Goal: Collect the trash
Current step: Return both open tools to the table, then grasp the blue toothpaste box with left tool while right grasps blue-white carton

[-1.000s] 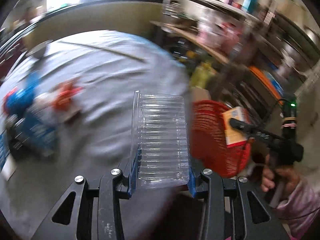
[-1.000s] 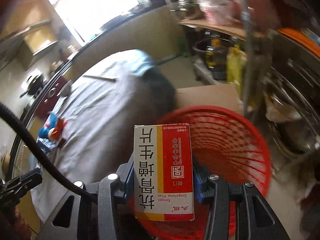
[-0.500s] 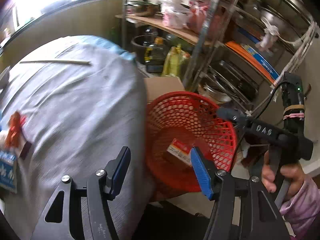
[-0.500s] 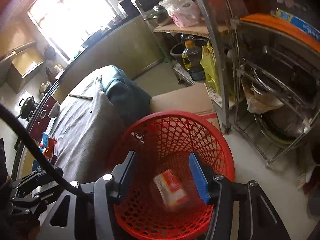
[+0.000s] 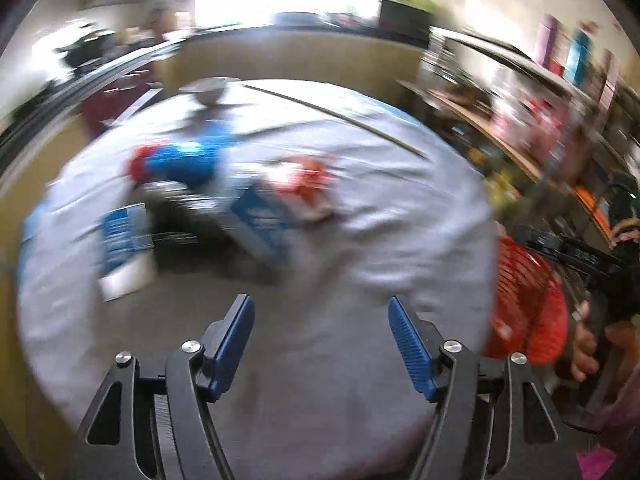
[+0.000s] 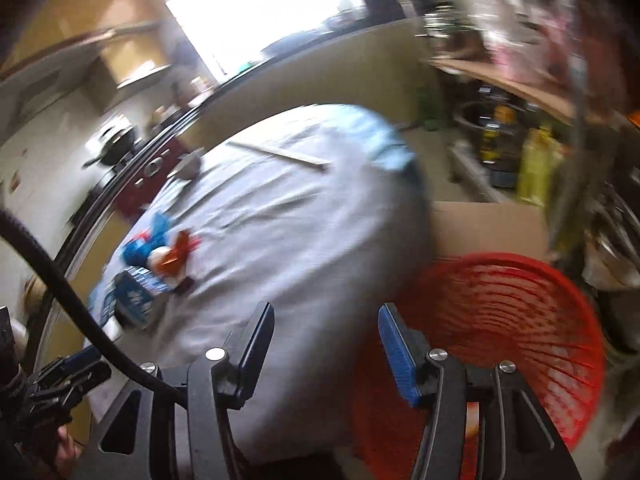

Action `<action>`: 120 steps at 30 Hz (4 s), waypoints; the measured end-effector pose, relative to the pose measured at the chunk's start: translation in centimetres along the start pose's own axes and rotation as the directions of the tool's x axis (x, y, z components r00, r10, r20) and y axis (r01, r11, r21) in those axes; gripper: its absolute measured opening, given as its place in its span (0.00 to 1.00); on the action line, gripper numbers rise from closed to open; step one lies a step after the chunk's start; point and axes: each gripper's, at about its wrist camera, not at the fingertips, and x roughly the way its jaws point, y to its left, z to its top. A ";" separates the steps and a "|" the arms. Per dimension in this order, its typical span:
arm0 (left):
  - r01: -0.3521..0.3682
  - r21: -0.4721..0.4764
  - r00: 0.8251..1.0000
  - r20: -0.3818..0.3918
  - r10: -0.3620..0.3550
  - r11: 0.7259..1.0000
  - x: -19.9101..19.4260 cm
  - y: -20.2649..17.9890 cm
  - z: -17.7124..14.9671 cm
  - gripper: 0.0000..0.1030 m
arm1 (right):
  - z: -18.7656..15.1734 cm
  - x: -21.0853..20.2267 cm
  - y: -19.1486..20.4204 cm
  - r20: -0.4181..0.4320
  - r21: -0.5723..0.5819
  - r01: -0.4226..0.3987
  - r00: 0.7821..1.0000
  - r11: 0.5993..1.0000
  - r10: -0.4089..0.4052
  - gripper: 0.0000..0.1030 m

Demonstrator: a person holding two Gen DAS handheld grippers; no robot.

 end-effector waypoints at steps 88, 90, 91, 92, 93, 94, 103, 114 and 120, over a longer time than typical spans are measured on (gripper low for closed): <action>-0.105 -0.141 0.994 -0.007 0.106 0.984 -2.6 3.9 1.4 0.57 | -2.2 0.6 11.9 -0.029 -0.182 -0.295 0.955 0.938 0.295 0.60; -0.104 -0.110 0.994 0.007 0.105 0.988 -3.1 2.7 1.3 0.57 | -2.3 -0.2 11.6 -0.016 -0.179 -0.289 0.957 0.940 0.291 0.60; -0.106 -0.095 0.994 0.012 0.107 0.990 -3.3 2.1 1.3 0.57 | -2.2 -0.5 11.4 -0.009 -0.177 -0.286 0.957 0.942 0.289 0.60; -0.108 -0.080 0.994 0.016 0.109 0.991 -3.5 1.5 1.2 0.57 | -2.2 -0.9 11.2 -0.002 -0.173 -0.282 0.958 0.944 0.286 0.60; -0.107 -0.063 0.994 0.022 0.108 0.992 -3.8 0.9 1.2 0.57 | -2.2 -1.3 11.0 0.005 -0.169 -0.279 0.959 0.945 0.284 0.60; -0.107 -0.053 0.994 0.028 0.109 0.993 -4.0 0.5 1.2 0.57 | -2.2 -1.6 10.8 0.009 -0.165 -0.278 0.959 0.947 0.283 0.60; -0.130 0.019 0.989 0.071 0.129 0.991 -5.8 -2.6 0.9 0.57 | -2.6 -4.1 9.6 0.054 -0.155 -0.265 0.960 0.952 0.276 0.60; -0.169 0.074 0.977 0.145 0.157 0.983 -8.7 -4.8 0.8 0.57 | -3.3 -6.9 9.8 0.095 -0.179 -0.257 0.956 0.950 0.277 0.60; -0.186 0.093 0.971 0.170 0.168 0.978 -9.8 -5.5 0.7 0.57 | -3.5 -8.0 9.6 0.113 -0.181 -0.251 0.955 0.951 0.274 0.60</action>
